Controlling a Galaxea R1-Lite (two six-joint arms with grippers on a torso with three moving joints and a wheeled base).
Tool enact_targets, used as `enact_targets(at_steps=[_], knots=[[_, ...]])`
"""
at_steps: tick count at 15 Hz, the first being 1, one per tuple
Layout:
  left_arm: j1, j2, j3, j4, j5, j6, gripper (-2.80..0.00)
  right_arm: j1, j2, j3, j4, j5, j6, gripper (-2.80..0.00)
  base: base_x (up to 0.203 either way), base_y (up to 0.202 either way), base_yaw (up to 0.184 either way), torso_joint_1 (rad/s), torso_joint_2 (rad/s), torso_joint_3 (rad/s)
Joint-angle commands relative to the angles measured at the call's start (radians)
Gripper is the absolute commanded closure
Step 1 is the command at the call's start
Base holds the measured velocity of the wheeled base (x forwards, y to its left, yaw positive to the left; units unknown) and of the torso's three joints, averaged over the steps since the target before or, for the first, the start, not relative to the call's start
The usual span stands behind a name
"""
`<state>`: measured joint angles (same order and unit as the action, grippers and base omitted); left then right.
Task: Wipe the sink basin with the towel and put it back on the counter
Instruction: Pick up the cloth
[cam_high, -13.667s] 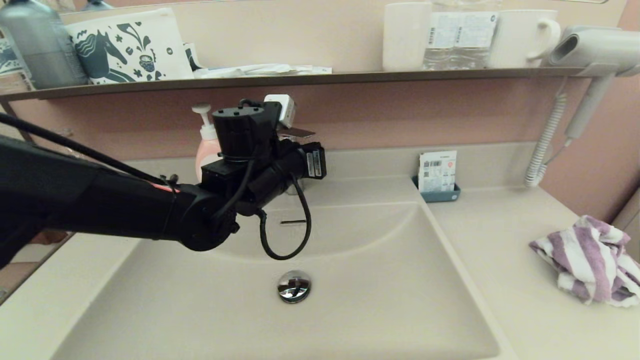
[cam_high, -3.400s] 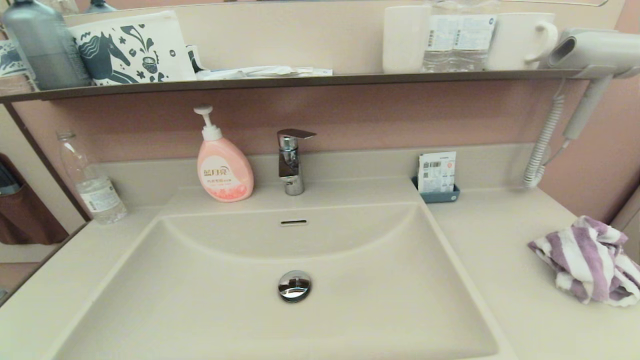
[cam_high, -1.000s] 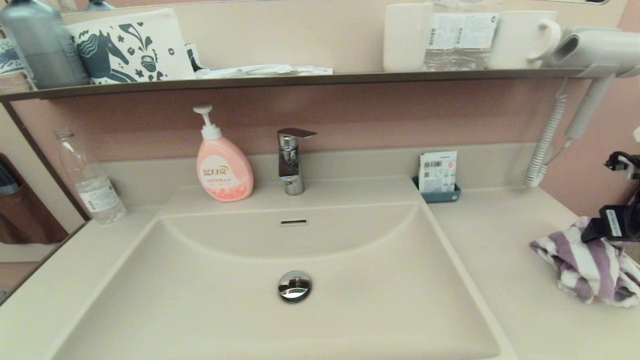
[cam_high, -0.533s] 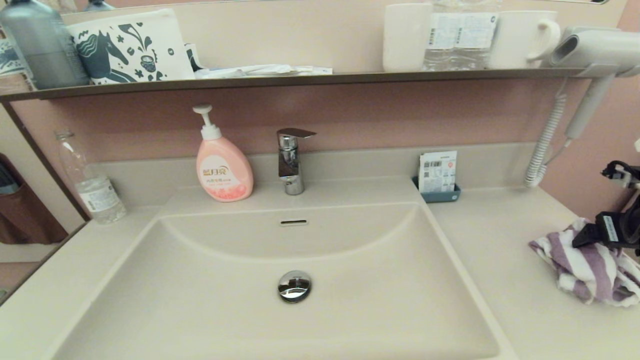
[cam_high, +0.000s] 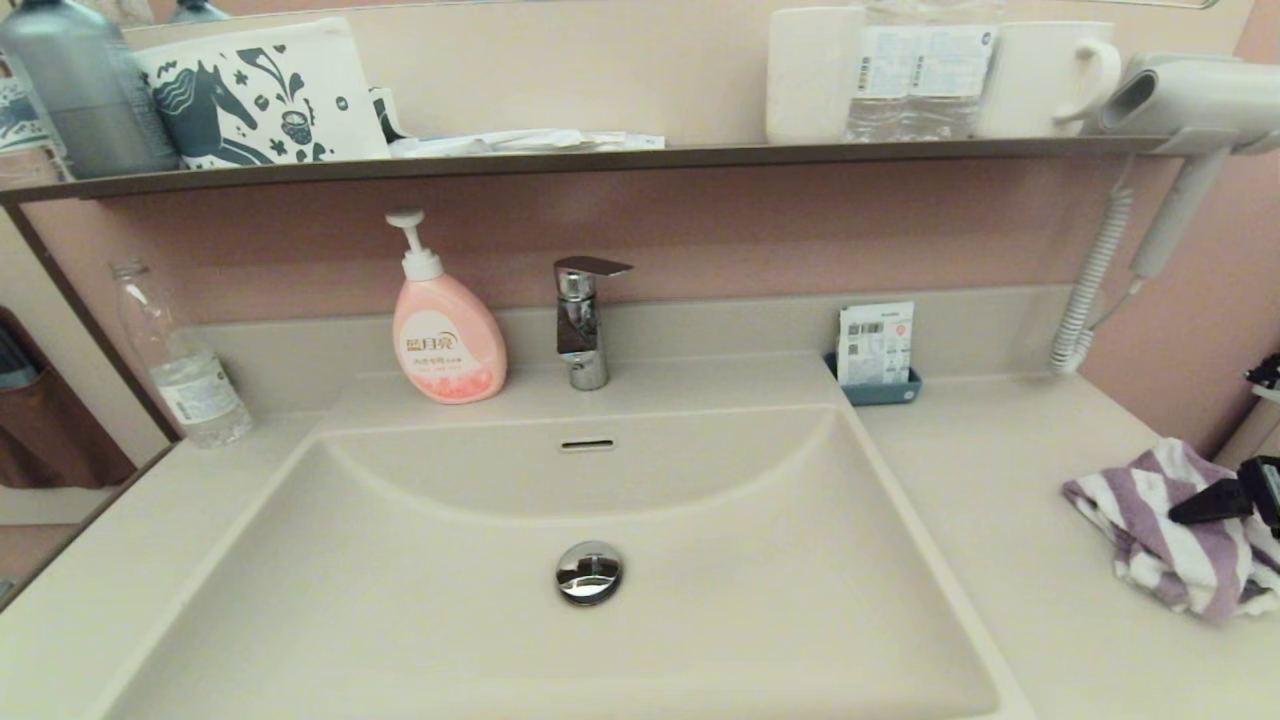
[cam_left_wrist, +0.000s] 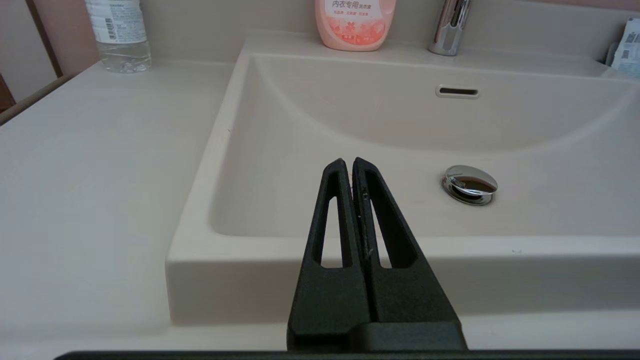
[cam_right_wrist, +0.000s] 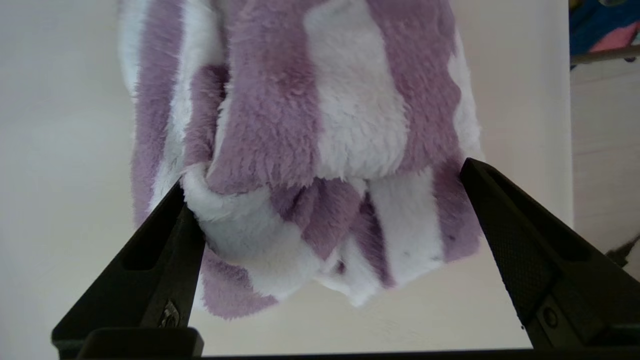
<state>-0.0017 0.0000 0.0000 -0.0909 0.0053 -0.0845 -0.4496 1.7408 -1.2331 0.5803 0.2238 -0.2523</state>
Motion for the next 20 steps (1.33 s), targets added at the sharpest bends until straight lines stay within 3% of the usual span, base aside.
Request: enact_targets(at_steps=[1,3,4,16,20], knots=[[0.0,0.002,0.0,-0.001,0.001,-0.001,0.0,-0.04,0.006,0.026,0.003,0.035,-0.017,-2.8,0.0,0.0,0.0,0.0,0.0,0.0],[0.0,0.002,0.0,-0.001,0.001,0.0,0.0,-0.067,0.011,0.055,0.0,0.115,-0.019,-2.8,0.0,0.0,0.0,0.0,0.0,0.0],[0.0,0.002,0.0,-0.001,0.001,-0.001,0.0,-0.08,0.005,0.062,0.0,0.148,-0.02,0.0,0.0,0.0,0.0,0.0,0.0,0.0],[0.0,0.002,0.0,-0.001,0.001,0.0,0.0,-0.11,-0.213,0.13,0.06,0.171,-0.009,0.0,0.0,0.0,0.0,0.0,0.0,0.0],[0.0,0.002,0.0,-0.001,0.001,-0.001,0.0,-0.061,-0.315,0.027,0.113,0.182,0.095,0.0,0.0,0.0,0.0,0.0,0.0,0.0]])
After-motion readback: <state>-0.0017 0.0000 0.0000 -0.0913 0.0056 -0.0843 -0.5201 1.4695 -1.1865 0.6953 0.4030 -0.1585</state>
